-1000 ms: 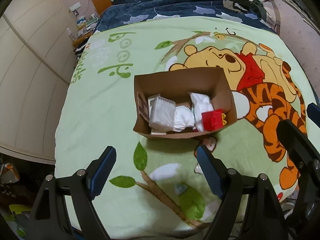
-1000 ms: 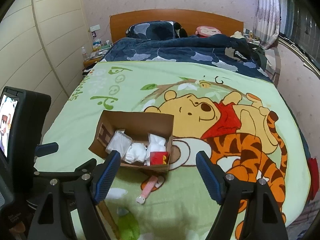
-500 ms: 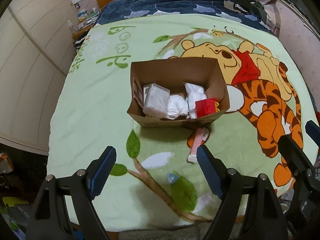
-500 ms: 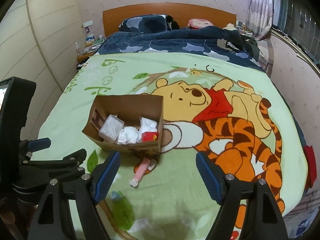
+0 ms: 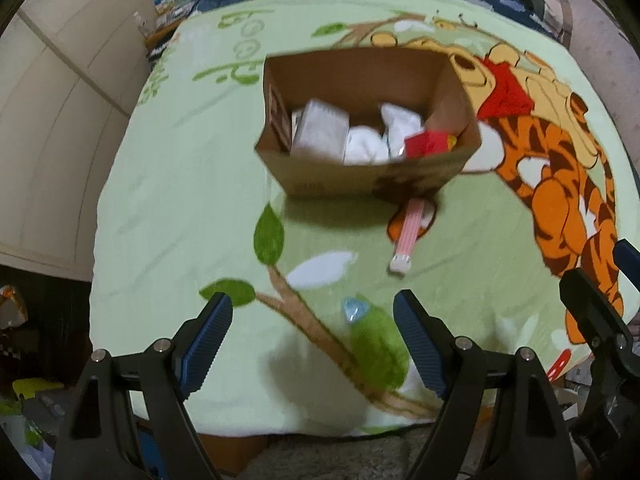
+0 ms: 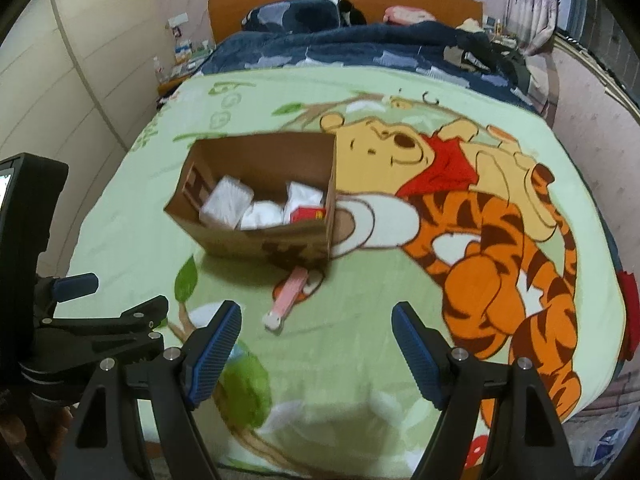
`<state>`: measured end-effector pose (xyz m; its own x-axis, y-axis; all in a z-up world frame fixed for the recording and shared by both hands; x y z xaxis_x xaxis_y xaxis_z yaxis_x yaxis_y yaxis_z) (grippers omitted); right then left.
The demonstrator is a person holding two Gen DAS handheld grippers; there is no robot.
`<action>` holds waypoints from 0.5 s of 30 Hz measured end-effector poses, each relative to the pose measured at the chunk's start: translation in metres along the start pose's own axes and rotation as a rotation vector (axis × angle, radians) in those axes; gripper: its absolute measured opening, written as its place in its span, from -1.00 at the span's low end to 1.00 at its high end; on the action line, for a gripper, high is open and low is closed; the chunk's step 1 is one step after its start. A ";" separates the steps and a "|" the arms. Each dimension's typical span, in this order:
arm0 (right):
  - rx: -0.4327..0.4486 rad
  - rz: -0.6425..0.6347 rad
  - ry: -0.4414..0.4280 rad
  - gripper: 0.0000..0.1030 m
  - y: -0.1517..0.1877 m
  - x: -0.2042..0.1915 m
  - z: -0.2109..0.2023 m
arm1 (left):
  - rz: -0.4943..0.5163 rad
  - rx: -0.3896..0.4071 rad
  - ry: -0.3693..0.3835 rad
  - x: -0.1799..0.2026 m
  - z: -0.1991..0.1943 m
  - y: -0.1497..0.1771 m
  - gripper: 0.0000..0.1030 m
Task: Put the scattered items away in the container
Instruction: 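Withdraw both tools from the box toward the pink roller and blue stone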
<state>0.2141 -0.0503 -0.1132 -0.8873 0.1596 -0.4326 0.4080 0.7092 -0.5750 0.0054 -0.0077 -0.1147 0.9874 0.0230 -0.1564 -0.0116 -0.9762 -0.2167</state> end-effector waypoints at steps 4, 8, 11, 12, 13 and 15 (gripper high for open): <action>-0.040 -0.003 -0.013 0.55 0.017 -0.002 0.014 | -0.023 -0.051 -0.006 -0.007 0.021 0.021 0.63; -0.076 -0.014 -0.030 0.55 0.034 -0.004 0.029 | -0.058 -0.092 -0.002 -0.016 0.040 0.039 0.63; -0.105 -0.016 -0.036 0.55 0.043 -0.005 0.040 | -0.089 -0.114 -0.003 -0.024 0.053 0.049 0.63; -0.111 -0.015 -0.037 0.55 0.046 -0.005 0.043 | -0.099 -0.120 -0.006 -0.027 0.057 0.052 0.63; -0.116 -0.015 -0.036 0.55 0.048 -0.006 0.045 | -0.112 -0.125 -0.007 -0.030 0.061 0.054 0.63; -0.123 -0.014 -0.037 0.55 0.051 -0.006 0.049 | -0.134 -0.137 -0.003 -0.035 0.069 0.059 0.63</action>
Point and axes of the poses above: each gripper's, at about its wrist camera, not at the fingertips, and z roughly the way its jaws point, x to its right, y to its underside, the point moved 4 cm from there along z, roughly the way its jaws point, and after that the axes turned 4 degrees about y, right-handed, at the moved point
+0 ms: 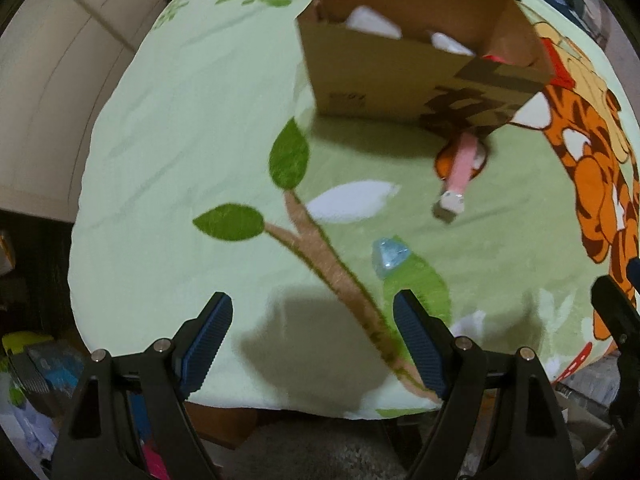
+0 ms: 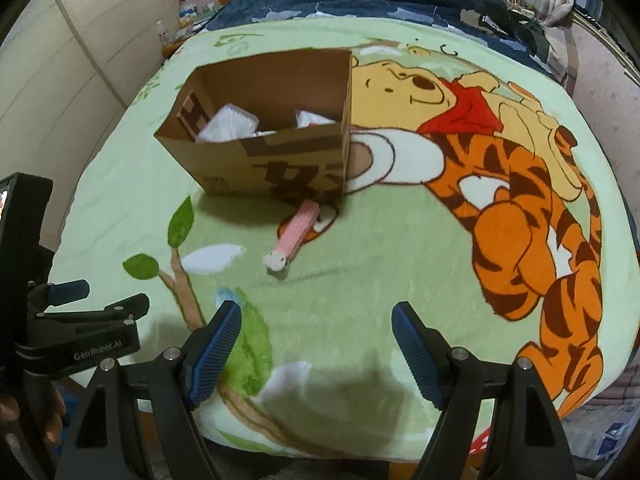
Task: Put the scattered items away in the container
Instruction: 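Withdraw both tools from the box toward the pink roller and blue stone, then grasp the pale blue stone with the left tool while the right tool grasps the pink hair roller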
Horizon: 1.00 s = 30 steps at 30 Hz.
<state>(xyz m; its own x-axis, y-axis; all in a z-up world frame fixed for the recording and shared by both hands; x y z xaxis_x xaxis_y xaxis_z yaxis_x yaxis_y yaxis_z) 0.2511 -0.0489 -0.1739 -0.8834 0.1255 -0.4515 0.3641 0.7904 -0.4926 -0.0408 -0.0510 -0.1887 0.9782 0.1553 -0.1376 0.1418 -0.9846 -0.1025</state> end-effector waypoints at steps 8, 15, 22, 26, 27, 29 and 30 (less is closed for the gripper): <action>-0.057 0.003 -0.009 0.55 0.012 -0.008 0.031 | -0.071 -0.053 0.037 -0.020 0.041 0.011 0.63; -0.092 0.007 -0.006 0.55 0.022 -0.007 0.049 | 0.005 -0.013 0.099 0.015 0.073 0.005 0.58; -0.131 0.043 0.020 0.55 0.033 0.012 0.067 | -0.018 -0.044 0.163 0.050 0.120 -0.007 0.54; -0.151 0.054 0.031 0.55 0.040 0.022 0.076 | -0.052 -0.054 0.162 0.057 0.141 -0.014 0.41; -0.154 0.051 0.034 0.55 0.041 0.023 0.078 | -0.056 -0.059 0.148 0.058 0.147 -0.014 0.37; -0.159 0.046 0.030 0.55 0.043 0.023 0.083 | -0.053 -0.048 0.136 0.060 0.151 -0.014 0.22; -0.156 0.041 0.022 0.55 0.042 0.023 0.085 | -0.048 -0.033 0.135 0.061 0.151 -0.014 -0.01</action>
Point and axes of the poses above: each gripper's, at about its wrist camera, not at the fingertips, and z roughly the way its jaws point, x to its right, y to its underside, the point moved 4 cm from there along z, roughly the way its jaws point, and after that the axes turned 4 degrees about y, right-handed, at the moved point
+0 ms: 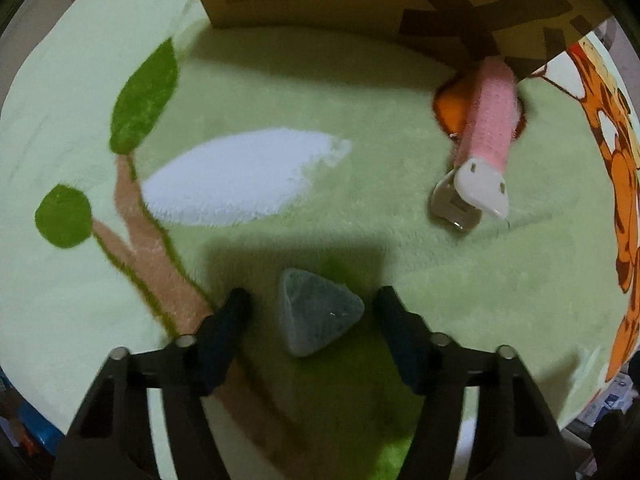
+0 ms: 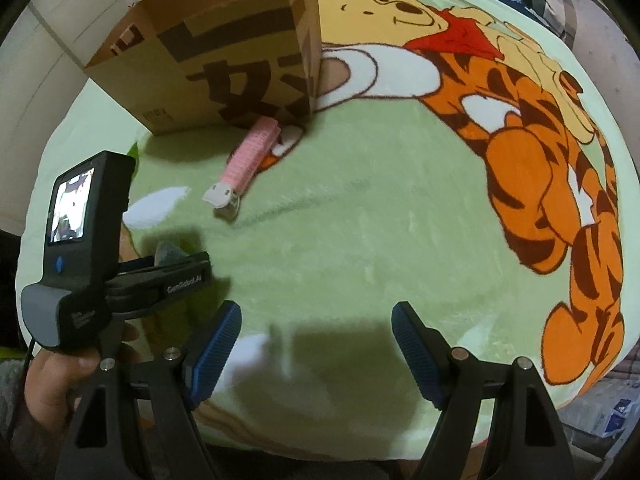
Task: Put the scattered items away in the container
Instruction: 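Grasp the pale blue stone with the left tool while the right tool grasps the pink hair roller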
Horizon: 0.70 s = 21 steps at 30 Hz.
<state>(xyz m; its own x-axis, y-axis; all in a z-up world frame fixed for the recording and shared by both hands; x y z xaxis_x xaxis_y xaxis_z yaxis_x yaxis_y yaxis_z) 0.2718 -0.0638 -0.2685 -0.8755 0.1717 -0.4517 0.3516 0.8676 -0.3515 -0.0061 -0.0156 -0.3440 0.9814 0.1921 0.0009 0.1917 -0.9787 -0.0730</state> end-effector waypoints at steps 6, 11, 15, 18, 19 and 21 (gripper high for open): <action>0.055 0.001 -0.036 0.55 -0.030 -0.015 0.017 | 0.008 0.026 -0.007 -0.007 -0.010 0.005 -0.19; 0.099 0.030 -0.088 0.55 -0.070 -0.035 0.036 | -0.002 0.050 -0.064 -0.026 -0.022 0.005 -0.20; 0.070 0.057 -0.088 0.55 -0.093 -0.049 0.060 | -0.030 0.044 -0.099 -0.049 -0.025 0.006 -0.20; 0.027 0.084 -0.034 0.55 -0.100 -0.056 0.081 | -0.042 0.037 -0.103 -0.061 -0.025 0.005 -0.20; 0.009 0.096 -0.007 0.55 -0.100 -0.057 0.088 | -0.038 0.036 -0.105 -0.063 -0.025 0.004 -0.20; -0.032 0.139 0.025 0.55 -0.099 -0.057 0.101 | -0.031 0.032 -0.107 -0.063 -0.024 0.002 -0.20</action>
Point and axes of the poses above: each gripper's, at about its wrist camera, not at the fingertips, and z roughly the way its jaws point, x to its right, y to its underside, the point moved 4 cm from there along z, roughly the way its jaws point, and after that the axes turned 4 degrees about y, right-handed, at the moved point
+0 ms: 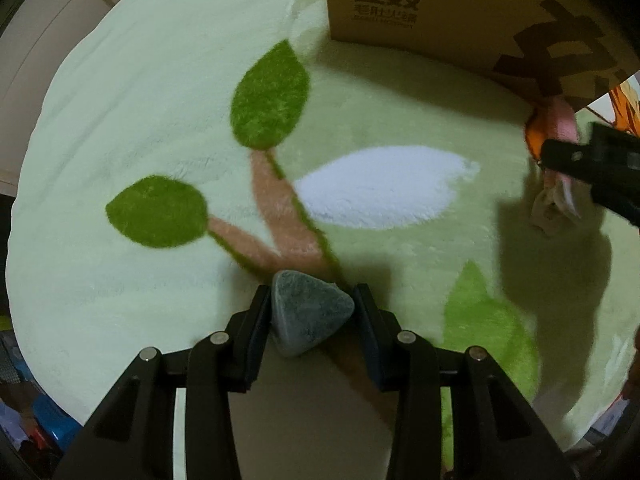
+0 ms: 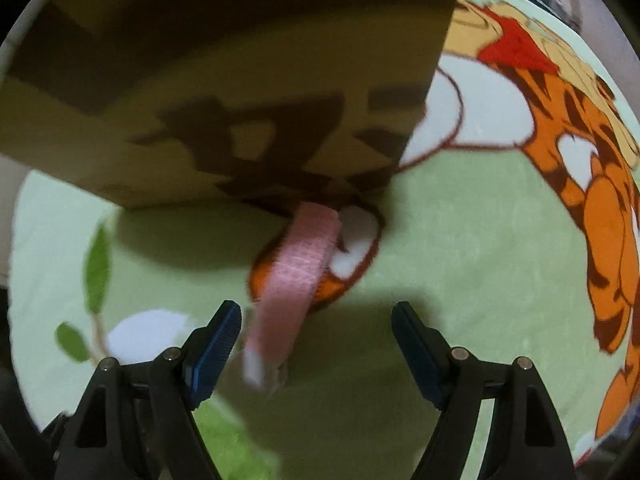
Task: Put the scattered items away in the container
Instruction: 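Grasp the pale blue stone with the left tool while the right tool grasps the pink hair roller, then carry the blue stone and pink roller with both tools over the cardboard box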
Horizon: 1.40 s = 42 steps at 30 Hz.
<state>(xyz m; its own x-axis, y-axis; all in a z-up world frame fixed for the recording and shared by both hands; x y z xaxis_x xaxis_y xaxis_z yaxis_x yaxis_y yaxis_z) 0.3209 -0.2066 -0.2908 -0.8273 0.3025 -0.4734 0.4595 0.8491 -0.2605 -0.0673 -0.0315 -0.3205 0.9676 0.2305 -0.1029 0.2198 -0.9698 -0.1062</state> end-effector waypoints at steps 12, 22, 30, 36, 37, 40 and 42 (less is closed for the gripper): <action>-0.014 -0.241 -0.019 -0.52 0.036 -0.014 -0.020 | 0.026 -0.024 -0.006 0.007 -0.003 -0.002 -0.19; -0.063 -0.280 -0.004 -0.53 0.086 0.010 -0.059 | 0.101 -0.052 -0.012 0.028 -0.028 0.010 -0.19; 0.055 -0.234 0.010 -0.53 0.049 0.022 -0.114 | 0.129 0.010 -0.019 0.037 -0.085 -0.001 -0.19; 0.205 -0.207 -0.015 -0.53 0.010 0.032 -0.168 | 0.137 0.144 -0.026 0.063 -0.143 -0.042 -0.19; 0.233 -0.202 -0.022 -0.53 0.005 0.029 -0.181 | 0.138 0.168 -0.029 0.073 -0.157 -0.047 -0.19; 0.309 -0.189 -0.045 -0.53 -0.012 0.022 -0.214 | 0.124 0.225 -0.011 0.064 -0.185 -0.064 -0.19; 0.357 -0.191 -0.055 -0.53 -0.020 0.017 -0.236 | 0.106 0.272 0.018 0.062 -0.202 -0.080 -0.19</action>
<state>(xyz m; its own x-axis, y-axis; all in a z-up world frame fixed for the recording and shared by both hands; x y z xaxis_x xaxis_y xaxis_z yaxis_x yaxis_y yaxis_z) 0.2209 -0.1164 -0.0950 -0.8945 0.1224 -0.4300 0.3908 0.6813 -0.6189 -0.0003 0.0444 -0.1183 0.9860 0.1255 -0.1100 0.0786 -0.9307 -0.3572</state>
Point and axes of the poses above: each gripper's, at about its wrist camera, not at the fingertips, and z roughly the way its jaws point, x to its right, y to its underside, the point moved 4 cm from there along z, roughly the way its jaws point, and after that the axes turned 4 degrees about y, right-handed, at the moved point
